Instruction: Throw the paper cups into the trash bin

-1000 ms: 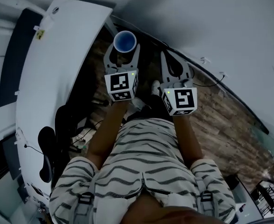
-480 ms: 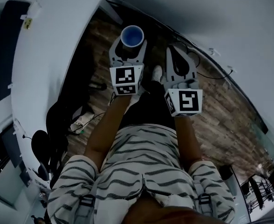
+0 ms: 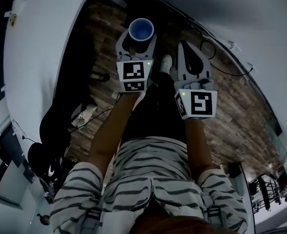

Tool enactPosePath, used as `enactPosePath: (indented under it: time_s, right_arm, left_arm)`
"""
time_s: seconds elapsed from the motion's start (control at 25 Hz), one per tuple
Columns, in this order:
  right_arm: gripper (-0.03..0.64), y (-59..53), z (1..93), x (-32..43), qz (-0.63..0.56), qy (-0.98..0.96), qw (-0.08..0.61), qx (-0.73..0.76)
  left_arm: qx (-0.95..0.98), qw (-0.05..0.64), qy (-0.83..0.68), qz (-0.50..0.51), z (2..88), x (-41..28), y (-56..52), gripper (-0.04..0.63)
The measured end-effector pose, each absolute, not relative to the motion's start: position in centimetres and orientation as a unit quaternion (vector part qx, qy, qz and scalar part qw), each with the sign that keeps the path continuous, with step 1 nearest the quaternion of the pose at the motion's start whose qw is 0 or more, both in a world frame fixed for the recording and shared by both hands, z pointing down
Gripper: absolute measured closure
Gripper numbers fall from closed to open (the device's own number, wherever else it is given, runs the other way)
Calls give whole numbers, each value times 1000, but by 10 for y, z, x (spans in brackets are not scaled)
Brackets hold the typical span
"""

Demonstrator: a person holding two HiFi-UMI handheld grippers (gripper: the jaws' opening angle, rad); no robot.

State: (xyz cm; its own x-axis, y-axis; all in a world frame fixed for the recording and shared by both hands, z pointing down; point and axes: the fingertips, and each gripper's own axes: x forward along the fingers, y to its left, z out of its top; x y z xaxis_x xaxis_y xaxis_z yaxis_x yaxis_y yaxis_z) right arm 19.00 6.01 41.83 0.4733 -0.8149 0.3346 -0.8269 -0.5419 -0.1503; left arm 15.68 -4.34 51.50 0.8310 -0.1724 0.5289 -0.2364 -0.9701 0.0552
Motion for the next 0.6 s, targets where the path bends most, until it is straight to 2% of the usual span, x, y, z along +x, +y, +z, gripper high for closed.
enactPosePath:
  time_s: [0.2,0.6]
  right_arm:
    - [607,56,444,193,216,-471,-23,855]
    - [607,52,507,197,243,-472,-10,847]
  left_arm:
    - [947,77,-114,290,553,158,-39,281]
    - [932,99,-121,328,639,155,-43,281]
